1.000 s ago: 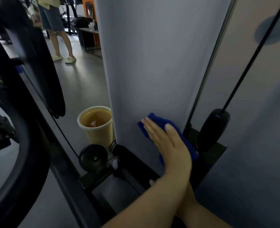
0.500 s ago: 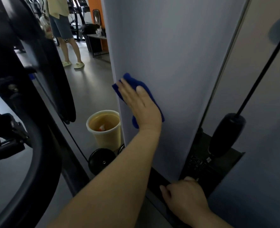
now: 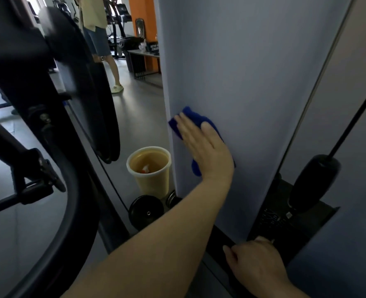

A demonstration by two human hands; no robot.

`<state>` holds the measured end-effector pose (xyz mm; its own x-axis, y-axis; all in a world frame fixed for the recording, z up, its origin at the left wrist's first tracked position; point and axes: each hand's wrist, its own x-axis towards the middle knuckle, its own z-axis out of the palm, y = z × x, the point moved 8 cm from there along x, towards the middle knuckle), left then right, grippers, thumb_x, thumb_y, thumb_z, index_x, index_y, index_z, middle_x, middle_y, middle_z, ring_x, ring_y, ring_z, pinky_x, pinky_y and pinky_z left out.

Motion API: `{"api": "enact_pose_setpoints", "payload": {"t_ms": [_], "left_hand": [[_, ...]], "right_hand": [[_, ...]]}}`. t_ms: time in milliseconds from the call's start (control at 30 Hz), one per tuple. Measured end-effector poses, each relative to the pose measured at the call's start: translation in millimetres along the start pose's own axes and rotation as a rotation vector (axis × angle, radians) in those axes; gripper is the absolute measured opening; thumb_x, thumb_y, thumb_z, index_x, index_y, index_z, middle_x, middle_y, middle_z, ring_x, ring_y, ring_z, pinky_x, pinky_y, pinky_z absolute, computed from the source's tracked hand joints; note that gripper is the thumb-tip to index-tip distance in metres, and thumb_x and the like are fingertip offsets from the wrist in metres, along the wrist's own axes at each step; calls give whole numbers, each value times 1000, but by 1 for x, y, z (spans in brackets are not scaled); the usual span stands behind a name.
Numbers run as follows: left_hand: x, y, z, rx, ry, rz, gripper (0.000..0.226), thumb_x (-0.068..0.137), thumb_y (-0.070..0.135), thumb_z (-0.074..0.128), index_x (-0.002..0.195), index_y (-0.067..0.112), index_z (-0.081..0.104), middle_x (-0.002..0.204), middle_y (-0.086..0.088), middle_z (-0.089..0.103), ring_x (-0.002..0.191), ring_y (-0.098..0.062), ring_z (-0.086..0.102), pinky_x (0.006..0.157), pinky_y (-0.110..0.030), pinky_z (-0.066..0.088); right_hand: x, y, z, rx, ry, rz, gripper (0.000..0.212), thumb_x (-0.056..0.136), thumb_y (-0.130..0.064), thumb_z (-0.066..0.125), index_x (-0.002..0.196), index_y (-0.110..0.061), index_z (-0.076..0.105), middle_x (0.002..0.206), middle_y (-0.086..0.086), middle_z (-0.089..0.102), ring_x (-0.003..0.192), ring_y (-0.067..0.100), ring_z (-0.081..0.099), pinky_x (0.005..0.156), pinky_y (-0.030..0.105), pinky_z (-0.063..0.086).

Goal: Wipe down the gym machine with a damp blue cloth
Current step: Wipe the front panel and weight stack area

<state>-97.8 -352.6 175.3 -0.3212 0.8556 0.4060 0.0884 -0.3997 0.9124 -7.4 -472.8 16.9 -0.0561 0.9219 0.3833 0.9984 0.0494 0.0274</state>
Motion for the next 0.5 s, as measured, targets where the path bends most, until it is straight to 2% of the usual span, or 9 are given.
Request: {"api": "enact_pose_setpoints", "payload": {"t_ms": [67, 100, 200, 267, 367, 400, 433, 500], "left_hand": [[3, 5, -1, 45, -53, 118, 57, 106, 37, 17, 155, 20, -8, 164, 6, -13, 149, -5, -11, 120, -28, -8], [22, 6, -6, 73, -7, 151, 57, 106, 34, 19, 156, 16, -4, 164, 1, -9, 150, -10, -7, 120, -28, -7], [79, -4, -30, 30, 200, 6, 56, 105, 30, 25, 156, 9, 13, 162, -11, 18, 149, -24, 18, 123, -43, 7], [74, -7, -28, -5, 226, -30, 58, 102, 33, 24, 155, 10, 18, 159, -11, 27, 145, -26, 27, 120, -46, 17], [39, -1, -14, 16, 168, 111, 57, 104, 30, 24, 155, 6, 13, 163, -14, 11, 150, -26, 10, 121, -33, 2], [42, -1, -14, 18, 161, 160, 56, 105, 28, 24, 155, 4, 14, 163, -15, 11, 150, -26, 10, 119, -31, 1], [53, -8, -17, 1, 168, 165, 57, 104, 29, 25, 154, 3, 17, 161, -15, 17, 149, -27, 16, 120, -31, 4], [82, -31, -27, -141, 215, -5, 62, 99, 40, 23, 153, 10, 26, 154, -10, 37, 139, -25, 37, 120, -41, 22]], "right_hand": [[0, -2, -1, 3, 8, -14, 51, 74, -45, 47, 27, -26, 46, 30, -2, 43, 27, 20, 42, 36, 19, 29], [0, -3, -4, 2, 6, -28, 51, 76, -44, 52, 29, -26, 46, 31, -4, 44, 28, 19, 43, 38, 19, 26], [-1, -7, -4, -21, -57, -95, 49, 83, -40, 62, 38, -25, 50, 40, -7, 51, 38, 14, 50, 52, 20, 24], [-2, -5, -5, -21, -51, -66, 50, 76, -41, 66, 33, -25, 45, 34, -8, 44, 31, 12, 42, 50, 18, 22], [-4, -4, 0, -1, -36, -34, 51, 75, -40, 62, 30, -24, 42, 30, -7, 40, 26, 13, 36, 46, 17, 31], [-4, -5, 0, -4, -21, -47, 53, 78, -40, 60, 30, -24, 42, 31, -7, 40, 26, 14, 35, 47, 18, 36], [-5, -5, 0, -2, -11, -51, 55, 81, -40, 56, 30, -24, 42, 31, -7, 40, 26, 14, 34, 49, 19, 37], [-5, -3, -2, 10, 10, -46, 59, 87, -40, 45, 30, -24, 42, 31, -8, 39, 27, 13, 34, 49, 19, 38]]}}
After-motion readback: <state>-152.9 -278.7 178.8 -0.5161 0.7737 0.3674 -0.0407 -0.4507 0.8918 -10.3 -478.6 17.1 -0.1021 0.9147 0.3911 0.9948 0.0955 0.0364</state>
